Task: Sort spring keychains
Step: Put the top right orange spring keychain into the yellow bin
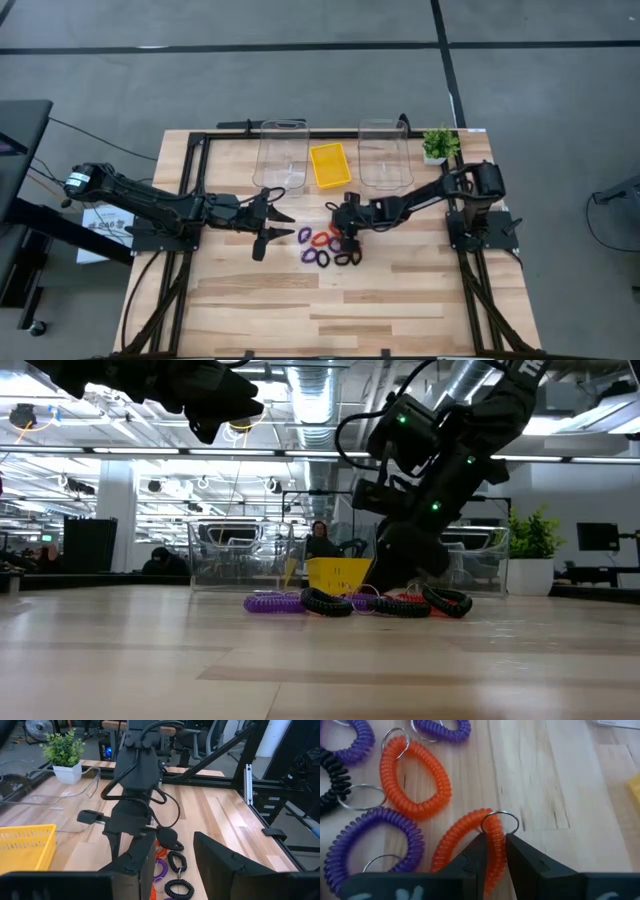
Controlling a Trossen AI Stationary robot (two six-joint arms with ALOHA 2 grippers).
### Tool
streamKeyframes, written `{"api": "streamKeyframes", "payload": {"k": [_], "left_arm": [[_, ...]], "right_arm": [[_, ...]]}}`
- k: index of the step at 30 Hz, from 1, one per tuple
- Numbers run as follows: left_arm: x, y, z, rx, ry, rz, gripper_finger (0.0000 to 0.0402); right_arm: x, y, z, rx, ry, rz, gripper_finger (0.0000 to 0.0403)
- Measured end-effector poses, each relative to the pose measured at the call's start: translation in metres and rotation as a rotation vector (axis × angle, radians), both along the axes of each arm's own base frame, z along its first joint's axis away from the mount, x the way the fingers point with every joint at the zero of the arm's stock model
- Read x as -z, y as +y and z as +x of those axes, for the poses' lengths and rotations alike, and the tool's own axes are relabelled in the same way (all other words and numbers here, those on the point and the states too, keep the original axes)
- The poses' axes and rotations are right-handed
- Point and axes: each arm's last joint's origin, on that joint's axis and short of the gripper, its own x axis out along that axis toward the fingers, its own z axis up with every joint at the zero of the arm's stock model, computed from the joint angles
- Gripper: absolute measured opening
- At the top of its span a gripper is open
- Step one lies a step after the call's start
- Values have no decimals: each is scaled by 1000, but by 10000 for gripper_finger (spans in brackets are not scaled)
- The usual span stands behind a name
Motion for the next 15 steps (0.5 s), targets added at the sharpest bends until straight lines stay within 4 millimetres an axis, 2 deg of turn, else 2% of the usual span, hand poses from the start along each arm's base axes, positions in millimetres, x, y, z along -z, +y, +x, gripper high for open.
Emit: {"api": "streamKeyframes", "payload": {"k": [6,12,15], "left_arm": [[0,0,0,-2,0,1,131],[0,0,0,-2,1,1,131],[0,0,0,-2,1,1,131]], "right_arm": [[2,-6,0,12,9,12,59],[-6,-5,-1,8,4,9,17],[-12,-3,0,9,-4,-3,9]]}}
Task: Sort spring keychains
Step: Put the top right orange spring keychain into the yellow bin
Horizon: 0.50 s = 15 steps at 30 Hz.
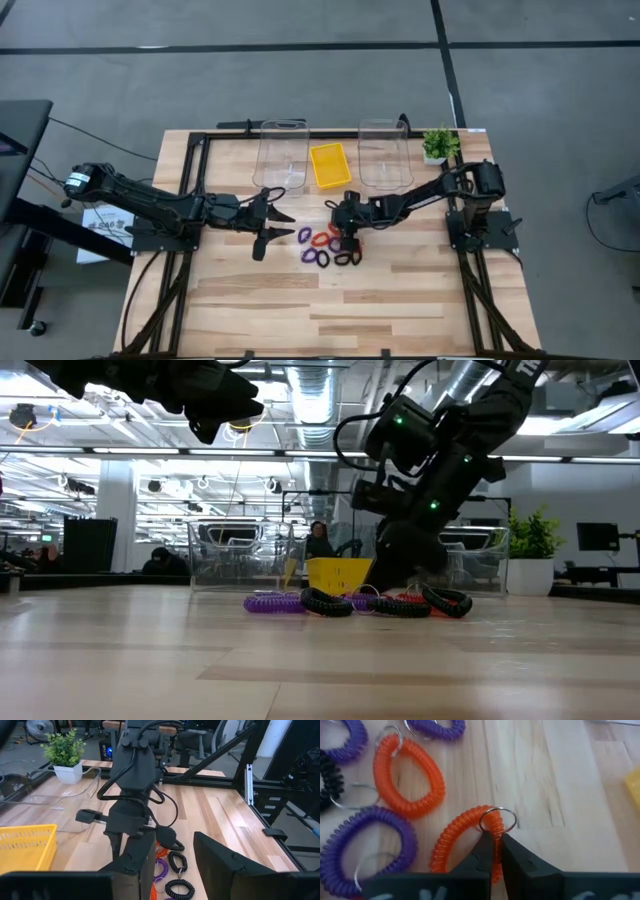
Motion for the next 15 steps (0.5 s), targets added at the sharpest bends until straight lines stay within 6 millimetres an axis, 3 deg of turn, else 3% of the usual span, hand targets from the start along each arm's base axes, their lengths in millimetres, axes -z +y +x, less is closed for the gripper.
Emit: {"api": "streamKeyframes", "payload": {"k": [6,15], "left_arm": [[0,0,0,0,0,0,131],[0,0,0,0,0,0,131]], "right_arm": [[-15,9,-3,-7,-26,-33,27],[-37,16,-7,29,-77,-146,17]]}}
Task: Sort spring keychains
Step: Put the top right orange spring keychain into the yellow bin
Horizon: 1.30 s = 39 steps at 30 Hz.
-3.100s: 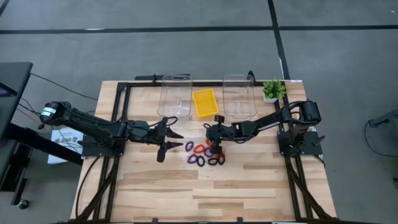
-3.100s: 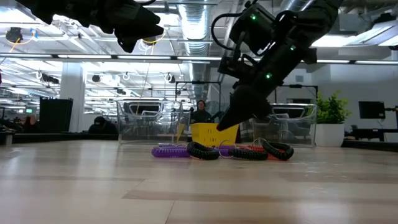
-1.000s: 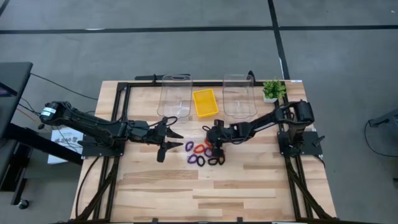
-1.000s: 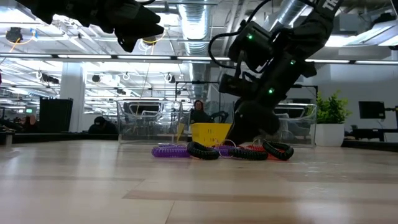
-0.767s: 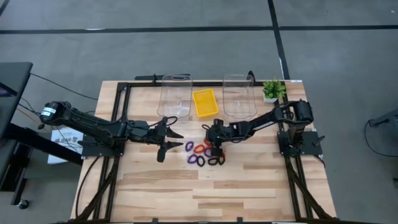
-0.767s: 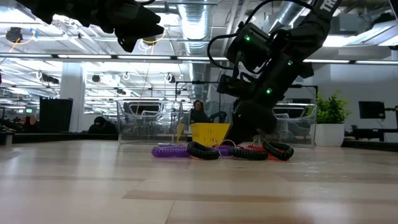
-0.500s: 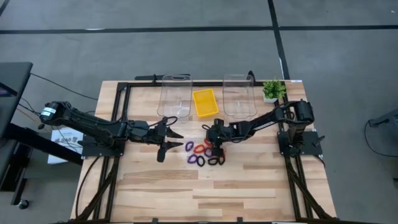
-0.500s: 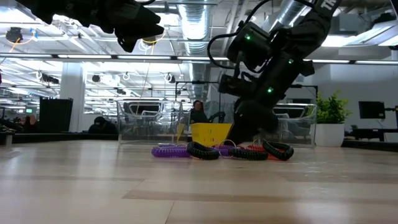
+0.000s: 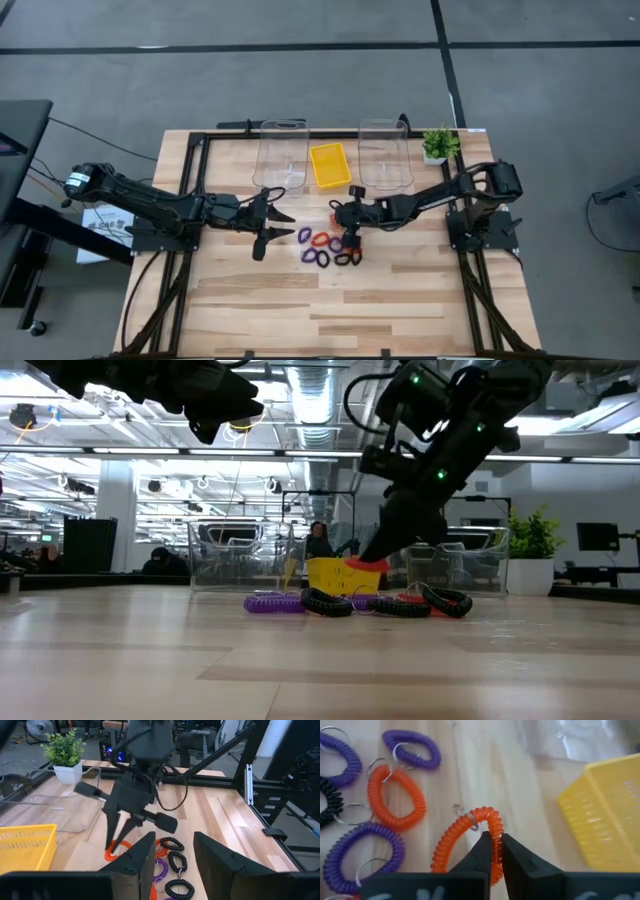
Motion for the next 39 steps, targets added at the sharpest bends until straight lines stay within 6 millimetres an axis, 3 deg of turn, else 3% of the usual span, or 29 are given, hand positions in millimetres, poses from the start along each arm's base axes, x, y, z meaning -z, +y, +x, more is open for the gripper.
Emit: {"api": "streamKeyframes", "payload": {"k": [8,19,24,39], "left_arm": [[0,0,0,0,-1,-1,131],[-1,1,0,-4,-5,-1,131],[-1,1,0,-4,-9,-2,131],[-2,1,0,-4,-17,-4,131]], "right_arm": [[-24,-20,-1,60,-83,-111,23],[-48,-94,-2,235,-269,-190,31],[-53,-119,-3,236,-375,-128,30],[-49,-136,-7,262,-411,-33,49]]}}
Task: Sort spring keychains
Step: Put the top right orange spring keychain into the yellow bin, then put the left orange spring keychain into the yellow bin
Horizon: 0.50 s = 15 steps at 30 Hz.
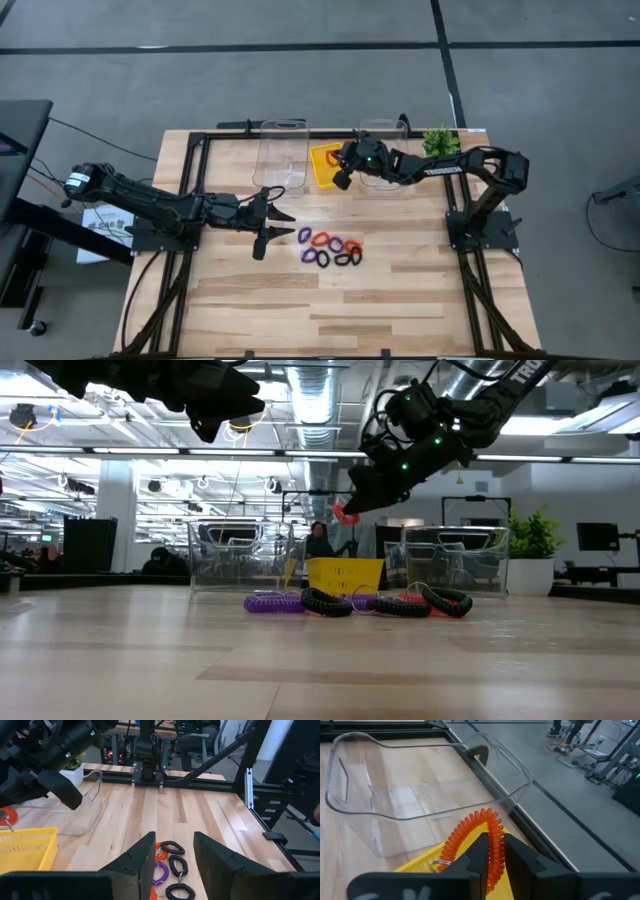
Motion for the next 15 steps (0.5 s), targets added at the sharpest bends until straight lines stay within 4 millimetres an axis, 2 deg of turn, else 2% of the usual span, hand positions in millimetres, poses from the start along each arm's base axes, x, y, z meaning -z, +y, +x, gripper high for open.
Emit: {"api": "streamKeyframes", "payload": {"k": [15], "left_arm": [[0,0,0,0,-2,0,131]], "right_arm": [[1,-1,-1,4,6,3,104]]}}
